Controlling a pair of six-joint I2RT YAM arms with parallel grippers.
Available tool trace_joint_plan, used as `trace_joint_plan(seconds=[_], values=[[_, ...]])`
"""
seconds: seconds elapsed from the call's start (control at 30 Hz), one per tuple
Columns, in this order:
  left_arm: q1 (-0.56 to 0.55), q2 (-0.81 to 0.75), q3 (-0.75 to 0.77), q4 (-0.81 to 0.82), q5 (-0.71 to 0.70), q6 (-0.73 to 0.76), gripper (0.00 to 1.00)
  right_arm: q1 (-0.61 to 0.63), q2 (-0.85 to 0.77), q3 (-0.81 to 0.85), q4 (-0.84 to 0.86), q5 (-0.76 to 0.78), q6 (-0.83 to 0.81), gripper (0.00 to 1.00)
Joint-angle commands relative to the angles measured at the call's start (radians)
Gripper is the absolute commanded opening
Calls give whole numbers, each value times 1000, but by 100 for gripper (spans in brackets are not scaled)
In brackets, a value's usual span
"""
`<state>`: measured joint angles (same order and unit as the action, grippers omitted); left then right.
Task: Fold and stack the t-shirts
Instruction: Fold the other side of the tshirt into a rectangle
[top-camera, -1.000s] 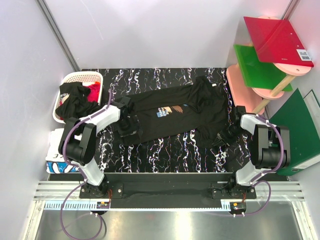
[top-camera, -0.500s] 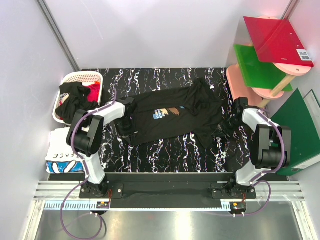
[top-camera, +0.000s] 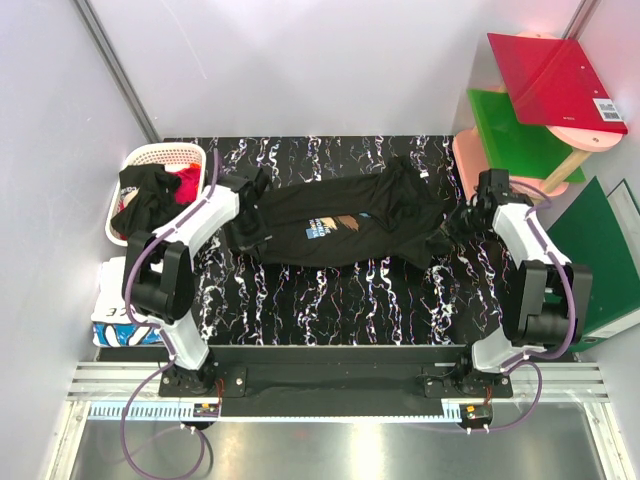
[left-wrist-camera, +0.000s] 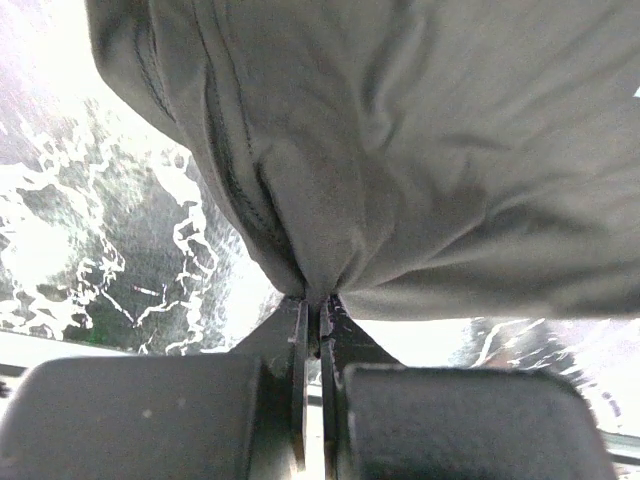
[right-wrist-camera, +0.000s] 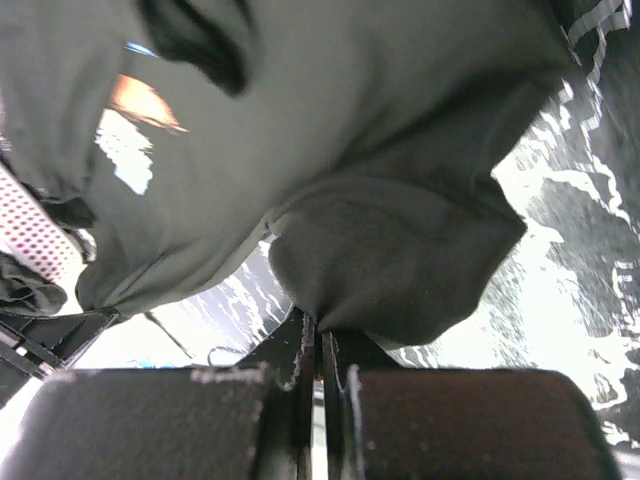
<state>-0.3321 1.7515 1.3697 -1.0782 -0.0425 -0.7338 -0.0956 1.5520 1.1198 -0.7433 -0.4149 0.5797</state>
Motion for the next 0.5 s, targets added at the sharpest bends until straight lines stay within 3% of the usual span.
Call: trace_joint_plan(seconds=[0.0,0.2,0.47], values=[[44,-1,72,-37,-39,-3,0,-3,23,103,47,-44,-29,0],[131,89,143,-25,-14,33,0,0,195,264,84,-79,-24,0],[206,298,354,-31,81,80,0,25,462,557,87,-96,-31,0]])
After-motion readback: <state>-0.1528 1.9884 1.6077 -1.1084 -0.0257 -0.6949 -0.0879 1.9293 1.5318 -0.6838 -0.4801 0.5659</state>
